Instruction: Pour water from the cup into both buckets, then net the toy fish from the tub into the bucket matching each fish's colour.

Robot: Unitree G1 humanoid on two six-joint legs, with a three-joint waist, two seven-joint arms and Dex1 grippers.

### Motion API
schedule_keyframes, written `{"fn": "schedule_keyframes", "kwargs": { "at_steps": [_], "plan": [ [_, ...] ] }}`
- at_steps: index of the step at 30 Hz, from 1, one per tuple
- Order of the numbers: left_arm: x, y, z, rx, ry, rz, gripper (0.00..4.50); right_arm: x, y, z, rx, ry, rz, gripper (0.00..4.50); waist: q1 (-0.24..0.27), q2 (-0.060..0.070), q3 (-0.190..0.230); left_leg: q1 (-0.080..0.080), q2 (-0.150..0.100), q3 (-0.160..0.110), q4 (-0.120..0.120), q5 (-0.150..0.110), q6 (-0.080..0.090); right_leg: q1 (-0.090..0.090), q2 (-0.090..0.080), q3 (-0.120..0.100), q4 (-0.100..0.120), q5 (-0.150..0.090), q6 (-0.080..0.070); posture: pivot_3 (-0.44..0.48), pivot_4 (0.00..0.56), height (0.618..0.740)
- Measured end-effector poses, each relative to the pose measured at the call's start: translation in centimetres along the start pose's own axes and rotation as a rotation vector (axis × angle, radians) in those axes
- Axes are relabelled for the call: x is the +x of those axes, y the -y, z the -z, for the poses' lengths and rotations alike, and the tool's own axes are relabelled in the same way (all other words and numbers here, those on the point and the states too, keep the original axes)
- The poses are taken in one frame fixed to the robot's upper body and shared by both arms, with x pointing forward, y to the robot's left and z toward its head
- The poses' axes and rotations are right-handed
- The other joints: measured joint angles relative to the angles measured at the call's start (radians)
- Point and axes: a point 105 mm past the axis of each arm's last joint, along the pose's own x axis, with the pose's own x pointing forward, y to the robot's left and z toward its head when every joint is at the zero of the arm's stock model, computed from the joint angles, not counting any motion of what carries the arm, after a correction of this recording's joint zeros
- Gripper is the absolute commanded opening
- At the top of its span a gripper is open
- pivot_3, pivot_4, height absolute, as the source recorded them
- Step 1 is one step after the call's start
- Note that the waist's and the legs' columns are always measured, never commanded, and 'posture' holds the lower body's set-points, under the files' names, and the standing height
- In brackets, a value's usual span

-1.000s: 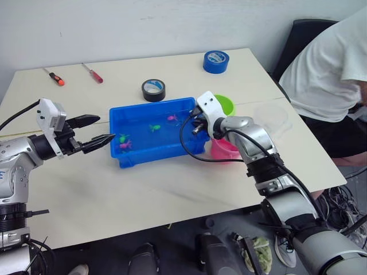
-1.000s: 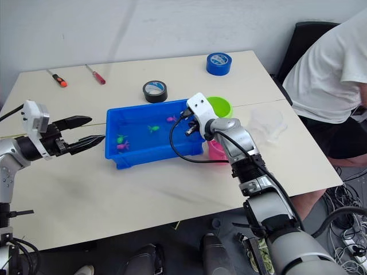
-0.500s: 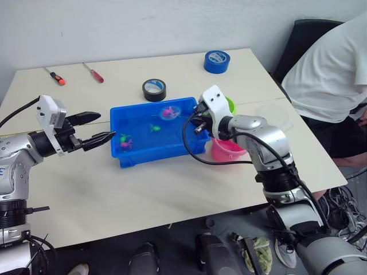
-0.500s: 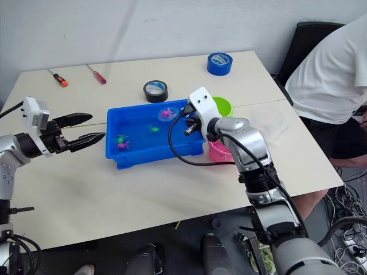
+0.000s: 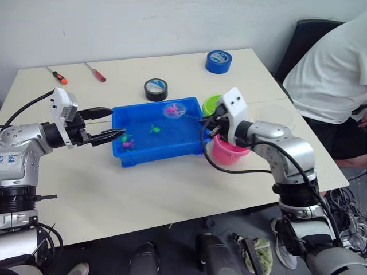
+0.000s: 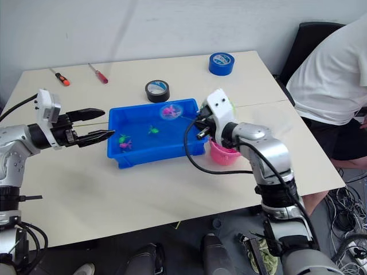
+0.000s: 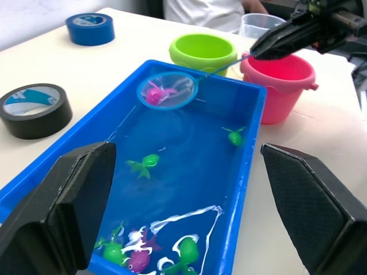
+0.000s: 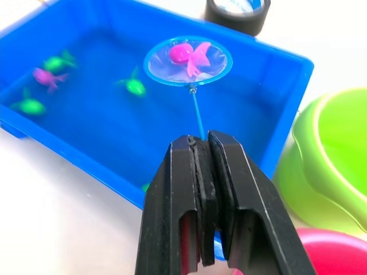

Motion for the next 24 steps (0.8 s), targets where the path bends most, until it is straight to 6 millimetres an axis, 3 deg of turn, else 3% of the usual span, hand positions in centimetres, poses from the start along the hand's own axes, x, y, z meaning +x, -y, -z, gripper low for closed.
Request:
{"fn": "schedule_keyframes", "kwargs": {
  "at_steps": [6, 11, 17, 24],
  "plan": [
    [1.5, 0.8, -0.6, 0.012, 0.015, 0.09, 4.42, -5.7, 2.8, -0.7, -0.067, 0.021, 0.072, 0.0, 0.022, 0.0, 0.0, 0.001, 0.0, 0.0, 0.0, 0.0, 0.001, 0.0, 0.001, 0.0, 0.0, 0.0, 0.0, 0.0, 0.15, 0.731],
    [3.7, 1.7, -1.3, 0.015, 0.045, 0.192, 4.42, -10.5, 5.1, -0.1, -0.115, -0.046, 0.192, 0.0, 0.038, 0.0, 0.0, 0.003, 0.0, 0.0, 0.001, 0.0, 0.001, 0.003, 0.001, 0.001, -0.001, 0.0, 0.0, 0.0, 0.15, 0.731],
    [4.9, 1.2, -1.3, 0.012, 0.051, 0.226, 4.42, -13.0, 4.9, 2.0, -0.133, -0.141, 0.232, 0.0, 0.042, 0.0, 0.0, 0.004, 0.0, -0.001, 0.001, 0.0, 0.001, 0.005, 0.002, 0.001, -0.001, 0.0, 0.0, 0.0, 0.15, 0.731],
    [6.4, 1.0, -1.1, 0.013, 0.059, 0.268, 4.42, -14.9, 3.6, 2.6, -0.256, -0.206, 0.239, 0.0, 0.043, 0.0, 0.0, 0.004, -0.001, -0.003, 0.004, -0.001, 0.002, 0.008, 0.002, 0.0, -0.002, 0.0, 0.001, 0.0, 0.15, 0.731]
  ]
}}
